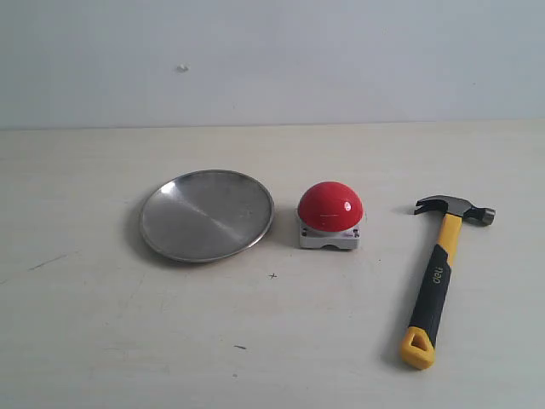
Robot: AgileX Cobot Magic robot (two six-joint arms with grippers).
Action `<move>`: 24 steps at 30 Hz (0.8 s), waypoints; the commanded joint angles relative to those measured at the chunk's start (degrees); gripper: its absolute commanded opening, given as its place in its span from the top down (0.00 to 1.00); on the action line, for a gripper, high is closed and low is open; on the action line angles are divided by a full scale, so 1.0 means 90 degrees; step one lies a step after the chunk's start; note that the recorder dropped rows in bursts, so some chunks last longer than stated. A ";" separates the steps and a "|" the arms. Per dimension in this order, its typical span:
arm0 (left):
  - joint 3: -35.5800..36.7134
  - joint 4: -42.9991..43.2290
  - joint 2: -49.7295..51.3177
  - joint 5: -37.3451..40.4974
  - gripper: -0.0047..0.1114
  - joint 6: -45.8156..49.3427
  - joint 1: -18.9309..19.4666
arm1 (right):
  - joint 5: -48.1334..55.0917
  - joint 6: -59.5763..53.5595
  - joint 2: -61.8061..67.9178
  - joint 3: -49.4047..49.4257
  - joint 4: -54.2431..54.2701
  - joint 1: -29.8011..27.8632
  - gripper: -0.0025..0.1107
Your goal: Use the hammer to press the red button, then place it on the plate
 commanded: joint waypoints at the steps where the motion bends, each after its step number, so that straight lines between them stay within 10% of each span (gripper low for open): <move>1: 0.0009 0.0016 -0.0032 -0.0031 0.96 -0.0025 0.0018 | -0.0030 -0.0013 -0.0034 0.0028 0.0000 -0.0040 0.98; 24: 0.0009 0.0016 -0.0032 -0.0031 0.96 -0.0025 0.0018 | -0.0459 0.0009 -0.0034 0.0028 0.0000 -0.0041 0.98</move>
